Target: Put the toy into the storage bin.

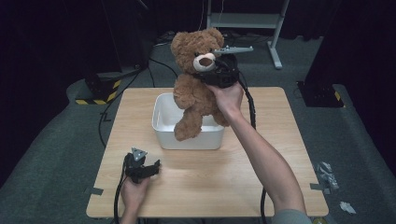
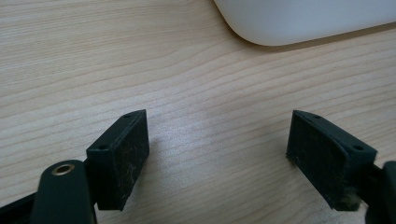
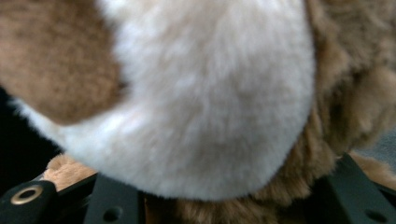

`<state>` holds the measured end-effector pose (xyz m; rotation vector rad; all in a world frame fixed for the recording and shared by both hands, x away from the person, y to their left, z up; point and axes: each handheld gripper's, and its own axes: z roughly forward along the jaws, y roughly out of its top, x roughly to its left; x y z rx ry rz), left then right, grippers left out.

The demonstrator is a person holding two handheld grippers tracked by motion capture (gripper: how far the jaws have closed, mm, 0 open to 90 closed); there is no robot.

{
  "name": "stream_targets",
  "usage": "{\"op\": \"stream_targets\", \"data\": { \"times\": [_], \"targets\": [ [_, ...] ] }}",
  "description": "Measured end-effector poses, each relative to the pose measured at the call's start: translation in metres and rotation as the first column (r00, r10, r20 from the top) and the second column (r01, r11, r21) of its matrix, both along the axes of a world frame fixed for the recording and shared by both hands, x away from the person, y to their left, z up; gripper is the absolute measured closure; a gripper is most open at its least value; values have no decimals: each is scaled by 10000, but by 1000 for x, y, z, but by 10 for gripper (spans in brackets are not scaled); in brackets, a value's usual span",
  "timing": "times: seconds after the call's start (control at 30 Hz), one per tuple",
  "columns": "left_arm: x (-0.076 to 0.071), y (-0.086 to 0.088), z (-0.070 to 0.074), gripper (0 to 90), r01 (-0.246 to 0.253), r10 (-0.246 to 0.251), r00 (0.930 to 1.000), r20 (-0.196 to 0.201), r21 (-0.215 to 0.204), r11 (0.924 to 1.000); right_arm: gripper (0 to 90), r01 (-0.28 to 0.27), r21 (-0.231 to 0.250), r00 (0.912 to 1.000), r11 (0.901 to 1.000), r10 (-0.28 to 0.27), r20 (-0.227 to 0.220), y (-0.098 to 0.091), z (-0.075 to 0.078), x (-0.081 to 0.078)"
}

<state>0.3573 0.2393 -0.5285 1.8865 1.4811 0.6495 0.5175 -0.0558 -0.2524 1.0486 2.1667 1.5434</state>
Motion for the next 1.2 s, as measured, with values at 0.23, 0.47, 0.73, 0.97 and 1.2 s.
{"op": "stream_targets", "data": {
  "times": [0.23,0.47,0.73,0.97,1.2],
  "targets": [
    [0,0,0,208,0,0,10000,-6,-5,10000,479,247,156,9997,9996,-248,67,8,-6,7],
    [0,0,0,208,-17,17,10000,-10,-20,10000,473,349,-45,9993,9994,-348,146,11,-15,10],
    [0,0,0,208,4,-4,10000,-7,-1,10000,467,341,-125,9994,9993,-340,81,15,-20,14],
    [0,0,0,208,2,-2,10000,-5,-11,10000,468,464,-49,9989,9989,-464,19,19,-26,21],
    [0,0,0,217,-15,15,10000,56,-53,10000,468,584,-69,9981,9983,-585,-183,22,-35,30]
  ]
}}
